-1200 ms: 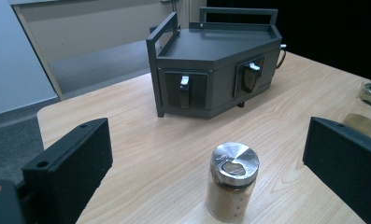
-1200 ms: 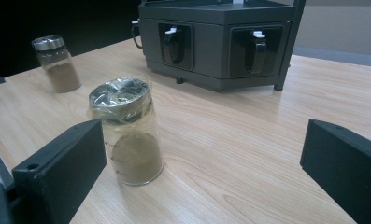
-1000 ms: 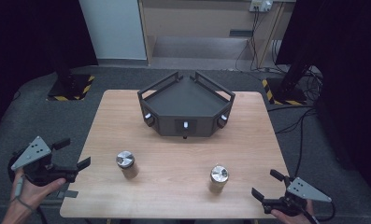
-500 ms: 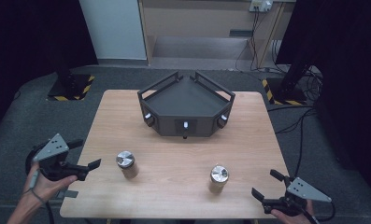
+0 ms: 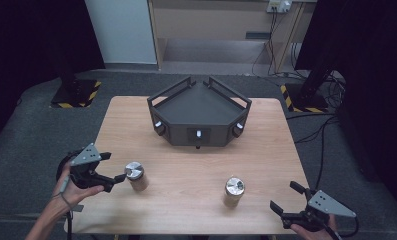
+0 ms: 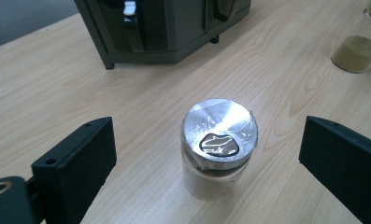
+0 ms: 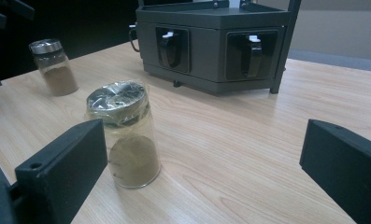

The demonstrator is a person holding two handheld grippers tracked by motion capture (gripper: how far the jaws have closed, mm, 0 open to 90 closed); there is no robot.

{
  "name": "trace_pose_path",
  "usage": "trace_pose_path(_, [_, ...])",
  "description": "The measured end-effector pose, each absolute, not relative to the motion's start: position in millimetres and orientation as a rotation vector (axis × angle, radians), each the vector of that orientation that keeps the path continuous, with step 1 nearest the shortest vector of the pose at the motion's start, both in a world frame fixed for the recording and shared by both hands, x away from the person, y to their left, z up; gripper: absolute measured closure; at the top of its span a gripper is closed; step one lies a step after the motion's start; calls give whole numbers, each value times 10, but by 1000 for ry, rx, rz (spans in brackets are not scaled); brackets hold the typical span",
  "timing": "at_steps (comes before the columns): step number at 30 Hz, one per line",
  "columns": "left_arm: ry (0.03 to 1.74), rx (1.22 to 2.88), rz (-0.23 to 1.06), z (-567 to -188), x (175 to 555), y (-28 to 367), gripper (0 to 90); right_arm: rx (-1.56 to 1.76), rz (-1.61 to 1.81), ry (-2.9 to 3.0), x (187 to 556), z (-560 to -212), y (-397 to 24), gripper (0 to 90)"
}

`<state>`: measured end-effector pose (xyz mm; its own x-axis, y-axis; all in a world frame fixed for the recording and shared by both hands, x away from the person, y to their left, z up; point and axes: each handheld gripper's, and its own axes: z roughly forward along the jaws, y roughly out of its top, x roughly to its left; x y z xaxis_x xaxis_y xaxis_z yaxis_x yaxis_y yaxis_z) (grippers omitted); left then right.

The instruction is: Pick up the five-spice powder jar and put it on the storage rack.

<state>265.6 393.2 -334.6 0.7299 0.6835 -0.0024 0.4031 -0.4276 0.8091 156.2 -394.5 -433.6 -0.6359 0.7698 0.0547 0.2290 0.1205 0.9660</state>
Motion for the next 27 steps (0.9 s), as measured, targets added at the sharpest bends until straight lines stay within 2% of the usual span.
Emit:
trace_pose_path(15, [794,2165,331,-3505,2989,3693,75,964,1539,1934,1561,-4339,-3947,17])
trace_pose_path(27, [767,2236,296,-3565,3130,3522,162,961,1543,1933,1560,-4341,-3952,19])
